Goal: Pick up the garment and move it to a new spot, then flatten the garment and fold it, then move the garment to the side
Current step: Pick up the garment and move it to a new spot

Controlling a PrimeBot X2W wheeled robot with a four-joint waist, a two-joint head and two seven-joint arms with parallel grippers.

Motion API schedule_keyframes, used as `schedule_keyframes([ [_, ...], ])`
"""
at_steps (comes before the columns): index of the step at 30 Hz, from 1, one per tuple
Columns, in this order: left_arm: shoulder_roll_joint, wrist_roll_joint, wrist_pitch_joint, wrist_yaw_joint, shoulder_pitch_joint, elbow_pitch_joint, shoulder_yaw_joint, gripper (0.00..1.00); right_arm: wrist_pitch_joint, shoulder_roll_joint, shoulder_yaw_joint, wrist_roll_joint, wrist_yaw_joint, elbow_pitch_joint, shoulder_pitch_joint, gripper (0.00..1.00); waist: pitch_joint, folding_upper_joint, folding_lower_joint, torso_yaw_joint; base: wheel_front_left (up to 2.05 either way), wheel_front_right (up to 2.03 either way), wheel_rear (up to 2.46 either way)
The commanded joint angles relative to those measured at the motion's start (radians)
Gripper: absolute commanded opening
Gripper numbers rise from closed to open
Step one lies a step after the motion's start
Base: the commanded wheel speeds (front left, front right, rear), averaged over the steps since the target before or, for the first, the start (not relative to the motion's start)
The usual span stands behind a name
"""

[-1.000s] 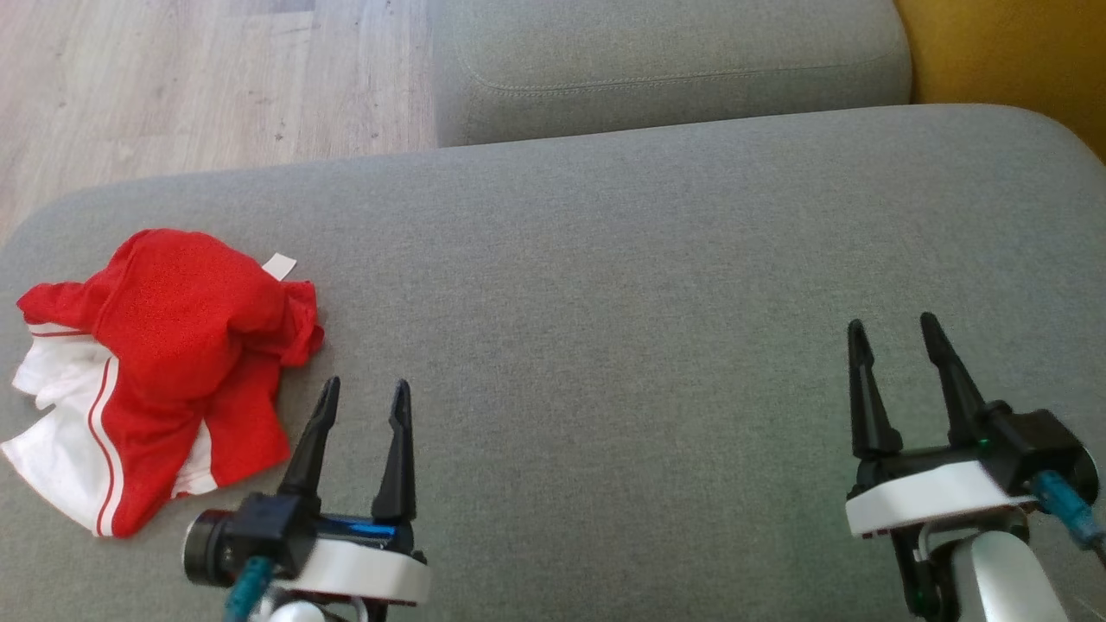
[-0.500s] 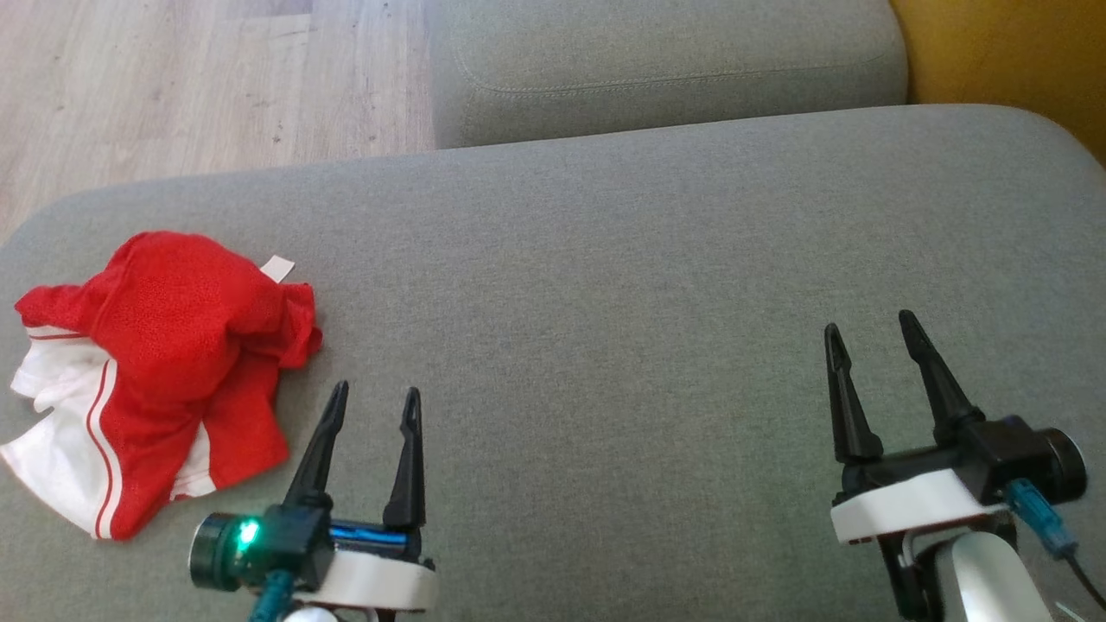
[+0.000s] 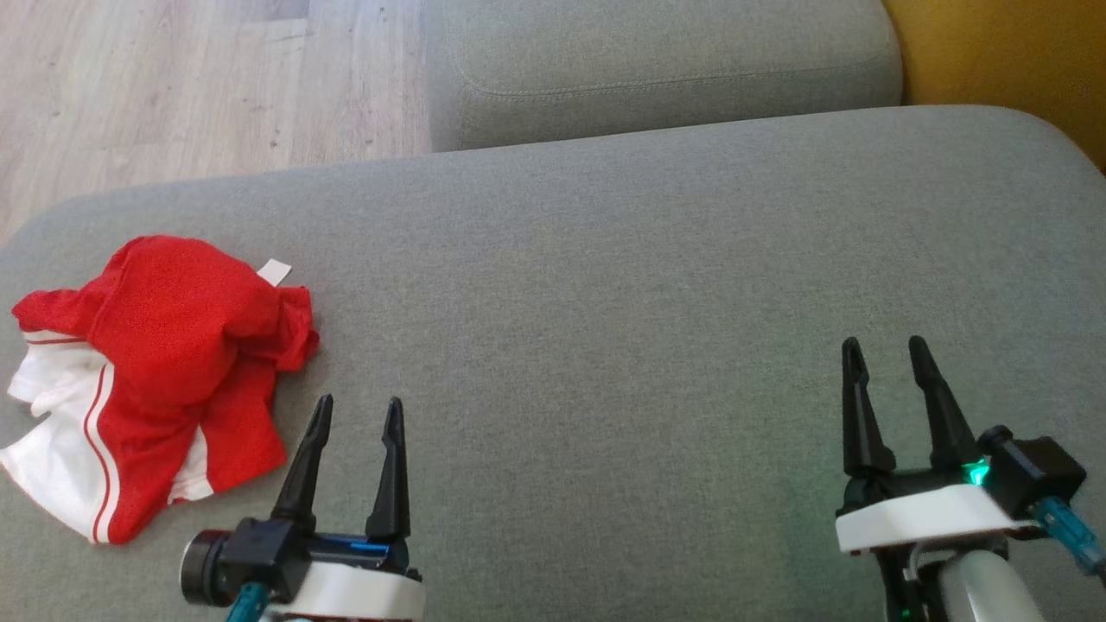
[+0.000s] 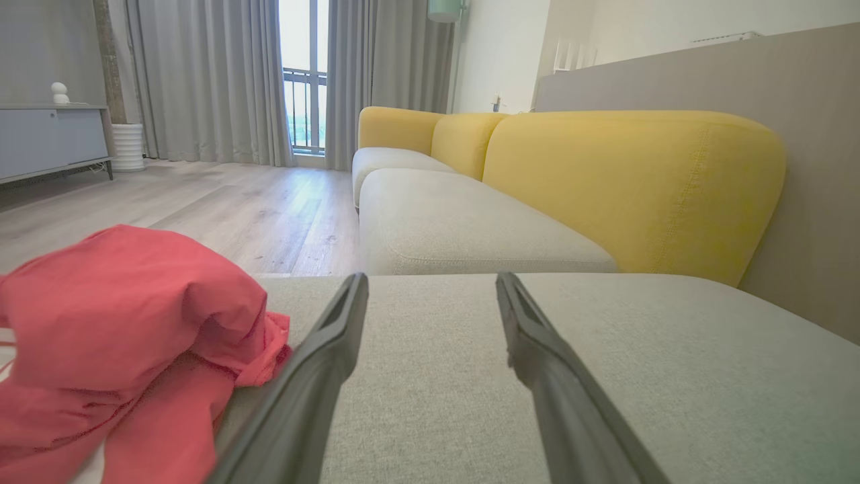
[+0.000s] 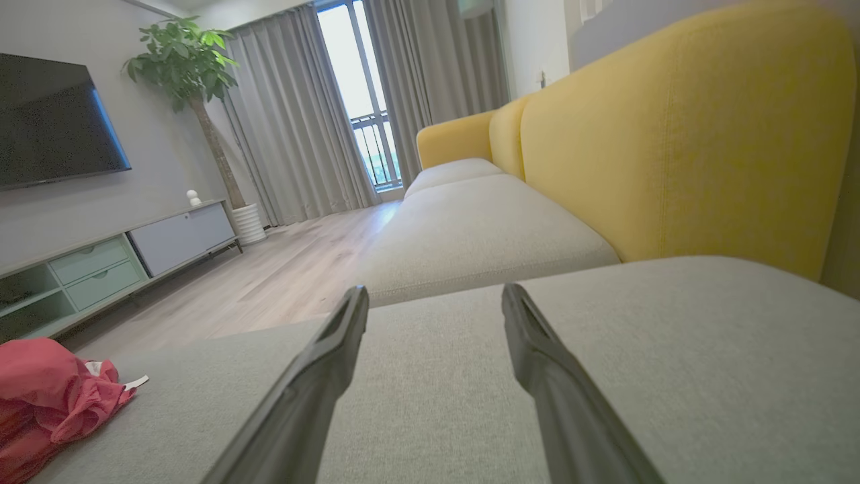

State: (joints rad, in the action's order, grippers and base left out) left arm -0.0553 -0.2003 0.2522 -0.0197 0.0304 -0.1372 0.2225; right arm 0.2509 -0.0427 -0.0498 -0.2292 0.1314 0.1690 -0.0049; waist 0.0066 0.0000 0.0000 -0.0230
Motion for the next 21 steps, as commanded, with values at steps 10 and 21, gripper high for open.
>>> schedule_keyframes([
  [10,0.005,-0.012,0.010,0.002,-0.029,-0.003,-0.027,1.00,0.011,-0.008,-0.053,-0.045,-0.001,0.011,-0.026,1.00,-0.005,0.0000,0.0000,0.000,0.00,0.00,0.00],
  [21,0.005,-0.025,0.010,0.010,-0.033,-0.007,-0.029,1.00,0.011,-0.008,-0.086,-0.055,-0.001,0.009,-0.028,1.00,-0.013,0.0000,0.0000,0.026,0.00,0.00,0.00],
])
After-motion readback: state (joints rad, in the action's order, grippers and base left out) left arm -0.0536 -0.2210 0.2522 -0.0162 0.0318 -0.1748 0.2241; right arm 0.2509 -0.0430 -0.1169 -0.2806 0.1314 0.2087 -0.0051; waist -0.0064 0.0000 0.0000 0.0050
